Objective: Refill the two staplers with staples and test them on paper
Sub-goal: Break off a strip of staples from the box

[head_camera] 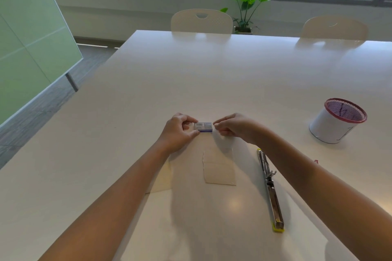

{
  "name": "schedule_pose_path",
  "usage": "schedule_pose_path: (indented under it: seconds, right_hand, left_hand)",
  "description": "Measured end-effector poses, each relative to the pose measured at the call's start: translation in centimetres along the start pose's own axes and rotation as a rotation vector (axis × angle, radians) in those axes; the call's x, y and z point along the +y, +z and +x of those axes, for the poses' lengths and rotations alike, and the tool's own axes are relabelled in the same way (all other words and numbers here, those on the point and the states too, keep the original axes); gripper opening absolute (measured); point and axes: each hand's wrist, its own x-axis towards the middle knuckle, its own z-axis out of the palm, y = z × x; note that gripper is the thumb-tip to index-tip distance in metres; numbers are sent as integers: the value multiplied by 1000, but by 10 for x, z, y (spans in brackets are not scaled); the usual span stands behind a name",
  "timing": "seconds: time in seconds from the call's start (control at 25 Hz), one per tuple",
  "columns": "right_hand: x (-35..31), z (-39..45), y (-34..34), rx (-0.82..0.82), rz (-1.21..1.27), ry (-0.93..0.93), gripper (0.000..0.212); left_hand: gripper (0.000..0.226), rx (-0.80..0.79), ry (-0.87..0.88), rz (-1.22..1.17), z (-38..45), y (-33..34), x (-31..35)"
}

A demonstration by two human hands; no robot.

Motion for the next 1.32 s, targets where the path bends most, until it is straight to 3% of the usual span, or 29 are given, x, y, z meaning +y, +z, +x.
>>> schedule_pose_path:
  seconds: [0.16,0.68,0.96,1.2,1.32]
  right_hand:
    - [-3,10,5,35,-32,48,9]
    - [-10,18,18,100,-328,83,32]
    - [-11,14,11,50,-268,94,19]
    - [-12,17,8,49,-223,126,28]
    - [-14,15,6,119,-411,33,32]
  left_hand:
    - [29,2,11,-29,1,2,-4]
    - [29,-12,21,-129,0,3,-10]
    - [39,-45,-20,-185,2,0,-9]
    - [41,-48,-20,-191,3,-1,-11]
    - [43,-42,-26,-209,2,0,-11]
